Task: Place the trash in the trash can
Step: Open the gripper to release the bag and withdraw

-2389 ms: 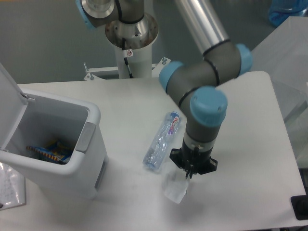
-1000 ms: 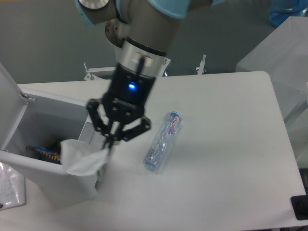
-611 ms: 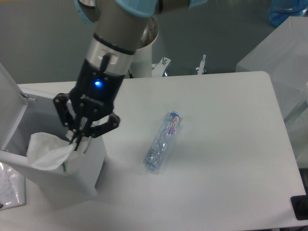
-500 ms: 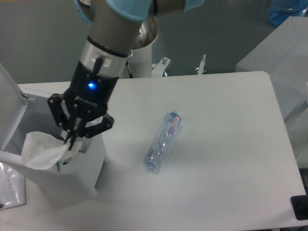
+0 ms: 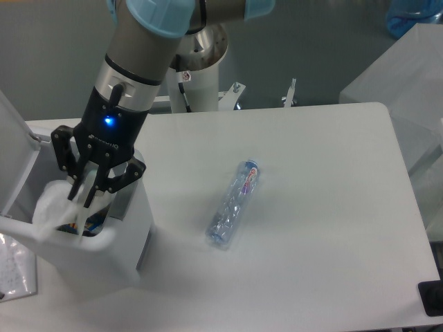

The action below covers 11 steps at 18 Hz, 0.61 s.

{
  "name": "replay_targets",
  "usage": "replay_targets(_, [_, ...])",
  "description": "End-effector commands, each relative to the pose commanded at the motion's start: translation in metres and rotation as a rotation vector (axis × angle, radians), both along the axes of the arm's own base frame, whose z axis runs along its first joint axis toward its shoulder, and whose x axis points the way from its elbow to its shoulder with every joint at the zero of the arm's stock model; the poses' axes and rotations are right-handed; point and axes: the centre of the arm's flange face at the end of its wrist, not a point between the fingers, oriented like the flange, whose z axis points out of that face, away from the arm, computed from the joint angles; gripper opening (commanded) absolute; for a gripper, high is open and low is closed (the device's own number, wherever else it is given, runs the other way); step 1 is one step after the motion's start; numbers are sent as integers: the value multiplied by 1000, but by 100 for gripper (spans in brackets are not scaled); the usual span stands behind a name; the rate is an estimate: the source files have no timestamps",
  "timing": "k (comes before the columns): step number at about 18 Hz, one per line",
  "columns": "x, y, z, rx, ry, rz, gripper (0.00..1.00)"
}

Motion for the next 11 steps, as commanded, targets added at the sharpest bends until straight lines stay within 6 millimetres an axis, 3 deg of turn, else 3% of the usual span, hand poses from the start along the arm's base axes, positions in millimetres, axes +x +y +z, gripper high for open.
replay_targets(4, [-25,-11,-5,-18,34,32,100])
replay_targets(7, [-87,-42,1,-6,56,123,100])
replay_targets(11, [-157,-59,-37,-27,108,182,100])
